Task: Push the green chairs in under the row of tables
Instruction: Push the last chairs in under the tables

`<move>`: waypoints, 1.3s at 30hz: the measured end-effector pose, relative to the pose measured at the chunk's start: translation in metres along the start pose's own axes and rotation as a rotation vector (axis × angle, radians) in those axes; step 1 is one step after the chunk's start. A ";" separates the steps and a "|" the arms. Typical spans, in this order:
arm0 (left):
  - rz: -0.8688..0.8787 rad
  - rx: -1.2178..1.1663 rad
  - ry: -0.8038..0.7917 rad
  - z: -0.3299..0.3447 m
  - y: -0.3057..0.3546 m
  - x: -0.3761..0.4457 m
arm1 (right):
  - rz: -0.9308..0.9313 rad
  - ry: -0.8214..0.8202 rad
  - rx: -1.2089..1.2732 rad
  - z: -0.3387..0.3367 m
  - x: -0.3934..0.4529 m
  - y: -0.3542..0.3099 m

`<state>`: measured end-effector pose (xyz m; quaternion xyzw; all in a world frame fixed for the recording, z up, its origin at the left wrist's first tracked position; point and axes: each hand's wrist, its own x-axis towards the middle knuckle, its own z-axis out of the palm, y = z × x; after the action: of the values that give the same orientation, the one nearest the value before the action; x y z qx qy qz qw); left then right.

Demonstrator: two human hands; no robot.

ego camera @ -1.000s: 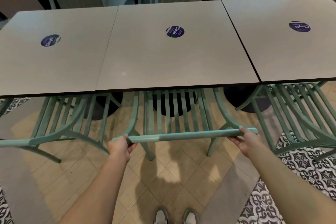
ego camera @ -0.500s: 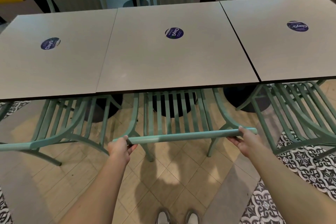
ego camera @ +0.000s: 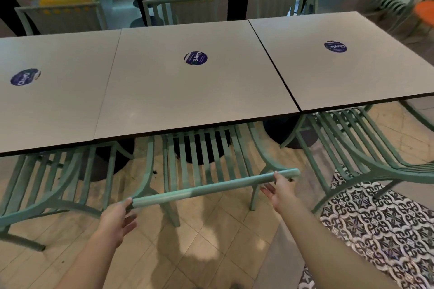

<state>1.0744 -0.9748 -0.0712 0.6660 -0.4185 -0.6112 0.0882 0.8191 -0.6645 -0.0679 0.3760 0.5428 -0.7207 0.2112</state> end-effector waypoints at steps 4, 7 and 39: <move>0.433 0.570 0.220 0.010 0.003 -0.032 | -0.155 0.059 -0.365 -0.010 -0.026 0.011; 0.869 0.903 0.193 0.026 0.008 -0.061 | -0.394 -0.025 -0.782 -0.032 -0.049 0.014; 1.848 1.416 -0.689 0.496 -0.146 -0.481 | -0.844 0.318 -1.314 -0.488 -0.041 -0.286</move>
<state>0.7469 -0.3668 0.0748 -0.1803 -0.9786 -0.0988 -0.0086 0.7937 -0.1172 0.0793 0.0357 0.9769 -0.2099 0.0188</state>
